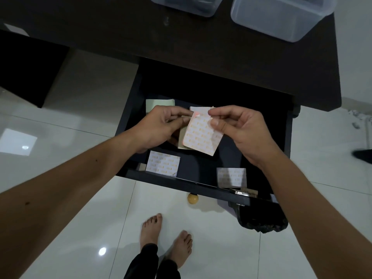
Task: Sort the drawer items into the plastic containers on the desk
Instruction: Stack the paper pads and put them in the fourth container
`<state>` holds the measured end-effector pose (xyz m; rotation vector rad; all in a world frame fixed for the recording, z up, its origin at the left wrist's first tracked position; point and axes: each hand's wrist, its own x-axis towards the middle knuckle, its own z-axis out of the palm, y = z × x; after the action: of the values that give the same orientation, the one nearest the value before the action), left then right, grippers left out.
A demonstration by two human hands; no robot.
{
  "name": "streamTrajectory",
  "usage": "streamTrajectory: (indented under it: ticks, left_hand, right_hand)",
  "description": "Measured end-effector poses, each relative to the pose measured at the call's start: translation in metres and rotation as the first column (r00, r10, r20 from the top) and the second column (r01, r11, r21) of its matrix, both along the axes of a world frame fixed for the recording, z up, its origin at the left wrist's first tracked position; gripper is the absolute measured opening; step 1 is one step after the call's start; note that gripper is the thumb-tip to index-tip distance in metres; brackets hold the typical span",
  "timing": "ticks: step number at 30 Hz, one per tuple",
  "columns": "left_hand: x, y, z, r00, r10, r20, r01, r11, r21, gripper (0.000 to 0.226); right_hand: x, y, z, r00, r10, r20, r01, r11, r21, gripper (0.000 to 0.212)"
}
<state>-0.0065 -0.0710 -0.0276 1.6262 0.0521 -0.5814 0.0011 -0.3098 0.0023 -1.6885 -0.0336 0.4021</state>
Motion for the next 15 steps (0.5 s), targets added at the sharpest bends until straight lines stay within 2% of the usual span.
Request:
streamTrajectory:
  ticks: [4,15]
  left_hand:
    - [0.0,0.001,0.004,1.0,-0.019,-0.025,0.019,1.0,-0.008,0.029]
    - [0.0,-0.001,0.008,0.997,-0.066,-0.031,0.064,0.995,-0.081,0.03]
  right_hand:
    - [0.0,-0.001,-0.009,0.998,-0.058,0.007,0.058,0.996,-0.068,0.02]
    - [0.001,0.001,-0.021,0.979,-0.032,0.201,0.071,0.98,-0.186,0.017]
